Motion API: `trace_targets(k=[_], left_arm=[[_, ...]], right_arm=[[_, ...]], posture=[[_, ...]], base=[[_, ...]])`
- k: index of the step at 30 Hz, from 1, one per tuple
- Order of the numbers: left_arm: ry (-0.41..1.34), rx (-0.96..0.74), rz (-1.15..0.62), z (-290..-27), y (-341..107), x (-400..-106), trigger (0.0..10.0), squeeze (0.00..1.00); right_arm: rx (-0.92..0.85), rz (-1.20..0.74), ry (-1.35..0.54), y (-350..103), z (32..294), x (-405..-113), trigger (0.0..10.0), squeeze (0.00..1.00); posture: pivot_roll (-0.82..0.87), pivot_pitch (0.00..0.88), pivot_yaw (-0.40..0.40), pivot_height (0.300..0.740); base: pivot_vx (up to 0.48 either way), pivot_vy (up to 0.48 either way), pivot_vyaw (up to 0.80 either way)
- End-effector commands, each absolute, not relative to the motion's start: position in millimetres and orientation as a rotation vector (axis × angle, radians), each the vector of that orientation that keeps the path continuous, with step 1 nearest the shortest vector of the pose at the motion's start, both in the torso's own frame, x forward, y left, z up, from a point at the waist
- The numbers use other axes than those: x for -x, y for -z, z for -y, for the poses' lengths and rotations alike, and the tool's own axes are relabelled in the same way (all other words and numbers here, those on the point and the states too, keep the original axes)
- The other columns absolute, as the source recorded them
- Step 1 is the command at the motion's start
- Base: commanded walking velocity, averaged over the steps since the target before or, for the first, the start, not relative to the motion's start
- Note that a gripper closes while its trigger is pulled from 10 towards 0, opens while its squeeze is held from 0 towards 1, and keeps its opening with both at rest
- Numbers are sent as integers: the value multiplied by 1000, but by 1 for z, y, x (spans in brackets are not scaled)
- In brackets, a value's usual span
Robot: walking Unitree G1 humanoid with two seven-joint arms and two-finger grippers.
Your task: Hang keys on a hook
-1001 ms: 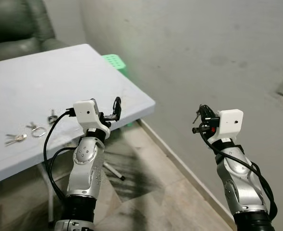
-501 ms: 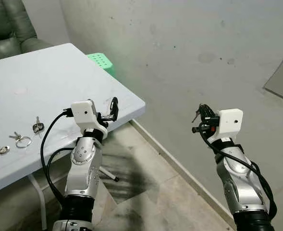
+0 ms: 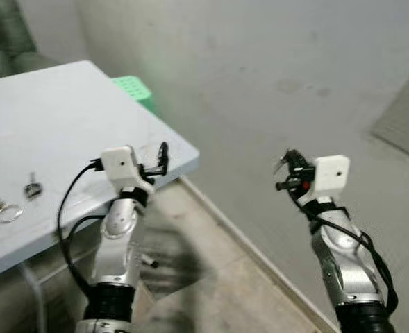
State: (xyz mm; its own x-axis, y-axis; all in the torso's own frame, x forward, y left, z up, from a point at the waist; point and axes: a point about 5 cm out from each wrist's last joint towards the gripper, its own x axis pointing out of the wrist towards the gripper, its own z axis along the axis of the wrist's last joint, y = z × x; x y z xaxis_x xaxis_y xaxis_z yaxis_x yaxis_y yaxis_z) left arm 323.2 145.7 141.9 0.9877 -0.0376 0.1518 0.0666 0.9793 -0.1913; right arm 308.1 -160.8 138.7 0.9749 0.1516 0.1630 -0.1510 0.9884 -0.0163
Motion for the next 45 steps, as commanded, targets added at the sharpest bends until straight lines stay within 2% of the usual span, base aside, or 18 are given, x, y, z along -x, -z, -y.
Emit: trace_targets(k=[1, 35, 45], left_arm=[[76, 199, 149, -137, -144, -324, 10000, 0], [113, 181, 120, -130, -143, -317, 10000, 0], [137, 145, 114, -139, -143, -307, 10000, 0]], right_arm=[[13, 164, -136, -140, 167, -308, 10000, 0], [19, 162, -139, -140, 167, -306, 10000, 0], [41, 195, -164, -141, 175, -297, 10000, 0]], posture=[[-42, 0, -40, 740], [-38, 0, -45, 740], [-32, 0, -37, 740]], base=[[0, 0, -781], [0, 0, -779], [0, 0, -47]])
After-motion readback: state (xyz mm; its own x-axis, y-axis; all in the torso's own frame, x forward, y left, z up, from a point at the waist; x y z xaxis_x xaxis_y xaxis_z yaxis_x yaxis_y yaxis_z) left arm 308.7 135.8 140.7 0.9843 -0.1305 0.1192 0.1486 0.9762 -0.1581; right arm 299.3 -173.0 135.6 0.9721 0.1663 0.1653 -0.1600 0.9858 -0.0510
